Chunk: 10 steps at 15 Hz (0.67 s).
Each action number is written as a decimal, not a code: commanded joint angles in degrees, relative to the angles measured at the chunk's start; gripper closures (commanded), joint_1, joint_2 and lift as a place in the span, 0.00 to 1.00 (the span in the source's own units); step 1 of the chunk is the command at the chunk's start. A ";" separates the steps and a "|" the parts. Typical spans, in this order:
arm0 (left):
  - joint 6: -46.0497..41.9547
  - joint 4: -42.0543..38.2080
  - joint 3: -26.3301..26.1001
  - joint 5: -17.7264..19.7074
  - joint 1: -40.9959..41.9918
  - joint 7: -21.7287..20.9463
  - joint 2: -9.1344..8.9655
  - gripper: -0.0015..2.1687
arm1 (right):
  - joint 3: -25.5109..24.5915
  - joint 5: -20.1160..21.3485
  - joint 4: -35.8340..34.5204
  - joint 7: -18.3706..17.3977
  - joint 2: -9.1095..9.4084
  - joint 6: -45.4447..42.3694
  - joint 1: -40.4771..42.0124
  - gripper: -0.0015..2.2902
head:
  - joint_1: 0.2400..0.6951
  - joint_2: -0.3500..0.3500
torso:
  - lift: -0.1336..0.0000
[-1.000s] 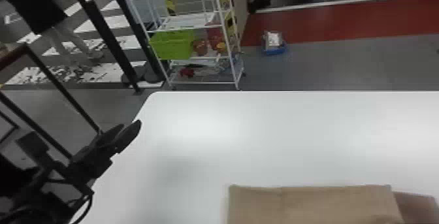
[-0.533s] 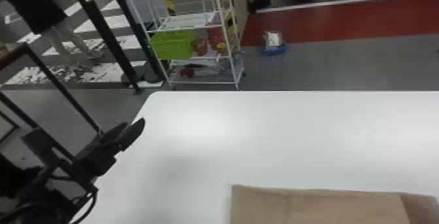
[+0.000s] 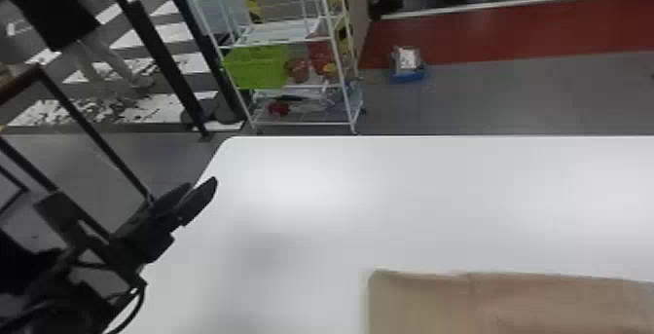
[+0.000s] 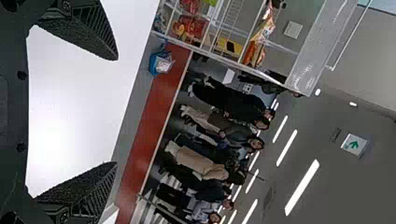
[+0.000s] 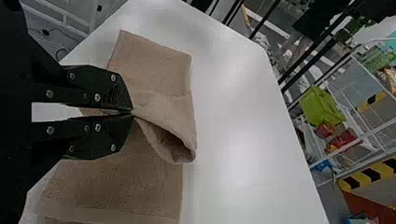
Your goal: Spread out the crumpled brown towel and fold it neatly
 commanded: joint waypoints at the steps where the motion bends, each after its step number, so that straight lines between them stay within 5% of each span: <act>1: -0.05 0.09 -0.31 0.00 0.00 -0.09 -0.02 0.04 | 1.47 2.82 1.43 0.20 0.00 0.65 1.68 0.45 | 1.00 1.00 | 0.08; 10: -0.05 -0.18 -2.16 -1.05 0.09 0.09 -0.37 0.04 | -1.43 6.42 3.54 0.81 -2.99 0.65 -1.31 0.45 | 1.00 0.88 | 0.08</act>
